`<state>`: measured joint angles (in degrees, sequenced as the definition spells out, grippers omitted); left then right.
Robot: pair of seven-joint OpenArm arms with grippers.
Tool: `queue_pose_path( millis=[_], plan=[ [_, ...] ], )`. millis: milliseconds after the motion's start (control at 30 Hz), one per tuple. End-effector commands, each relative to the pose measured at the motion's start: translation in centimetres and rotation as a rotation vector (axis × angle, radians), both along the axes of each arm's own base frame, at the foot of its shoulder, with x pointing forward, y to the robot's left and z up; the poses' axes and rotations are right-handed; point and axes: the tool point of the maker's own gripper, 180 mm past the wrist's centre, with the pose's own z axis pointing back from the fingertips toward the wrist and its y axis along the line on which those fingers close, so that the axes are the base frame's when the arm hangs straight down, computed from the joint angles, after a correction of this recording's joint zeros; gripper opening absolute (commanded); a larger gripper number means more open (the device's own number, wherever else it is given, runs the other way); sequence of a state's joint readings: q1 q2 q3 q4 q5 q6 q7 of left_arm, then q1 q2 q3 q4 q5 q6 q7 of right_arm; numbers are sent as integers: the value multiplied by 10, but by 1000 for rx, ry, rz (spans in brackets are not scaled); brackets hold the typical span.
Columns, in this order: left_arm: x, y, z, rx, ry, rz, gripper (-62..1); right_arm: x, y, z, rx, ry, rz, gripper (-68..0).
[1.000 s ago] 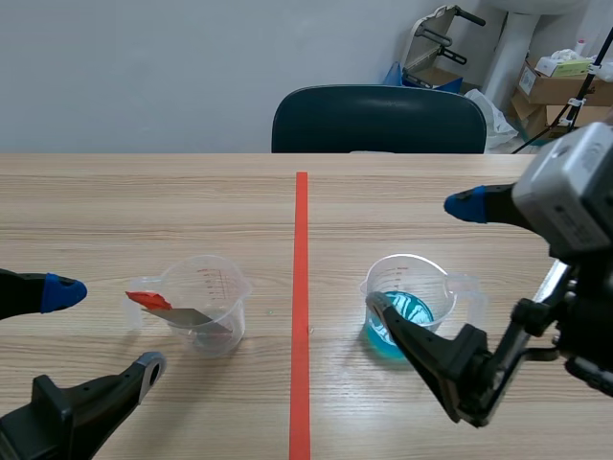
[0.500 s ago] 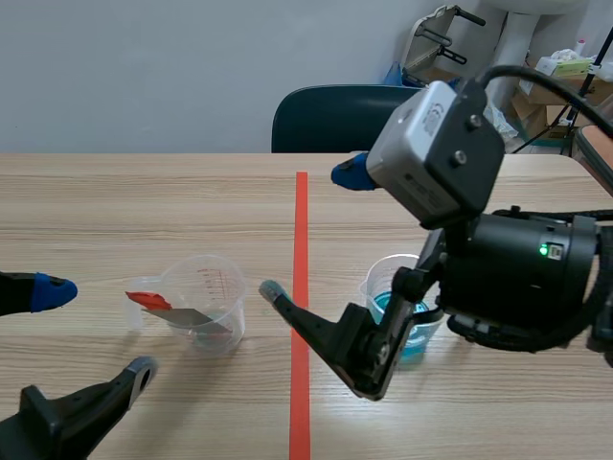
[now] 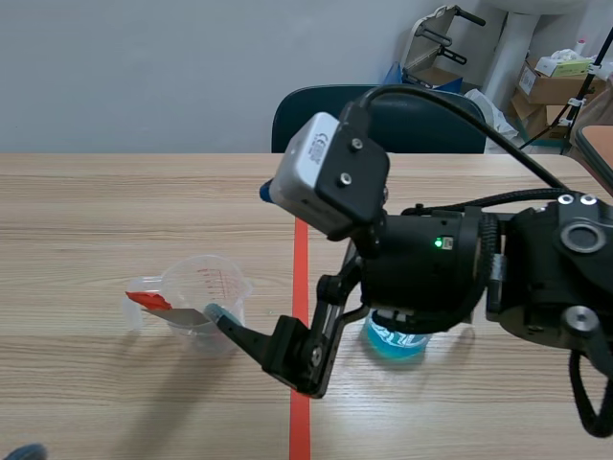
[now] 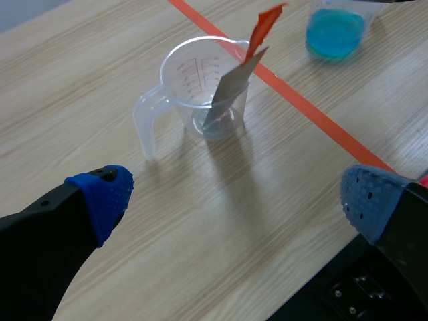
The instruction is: Do the redox reaction experiment
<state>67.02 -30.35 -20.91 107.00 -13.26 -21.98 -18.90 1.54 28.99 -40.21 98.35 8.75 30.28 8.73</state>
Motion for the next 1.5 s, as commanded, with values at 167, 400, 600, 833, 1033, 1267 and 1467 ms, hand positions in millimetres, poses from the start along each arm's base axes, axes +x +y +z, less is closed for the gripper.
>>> queue_pose_path(
  millis=[167, 400, 600, 833, 1033, 1267, 1467],
  plan=[
    [-32, -6, 9, -88, -19, -51, 14, -1, 31, 8, 44, -14, 77, 4],
    [-42, -10, 26, -159, -114, -55, 14, -8, 55, 4, 41, -3, 137, -5],
    [-42, -9, 36, -197, -167, 0, 14, -4, 61, -4, 16, 10, 122, -154],
    [-44, -9, 33, -183, -157, 3, 14, -3, 62, -3, 20, 2, 127, -336],
    [-44, -9, 33, -182, -158, 3, 14, -3, 62, -1, 27, -5, 131, -559],
    [-44, -9, 33, -182, -157, 3, 14, -4, 62, 0, 33, -6, 133, -669],
    [-43, -7, 32, -166, -165, 11, 14, 1, 63, 9, 33, -26, 132, -669]
  ],
)
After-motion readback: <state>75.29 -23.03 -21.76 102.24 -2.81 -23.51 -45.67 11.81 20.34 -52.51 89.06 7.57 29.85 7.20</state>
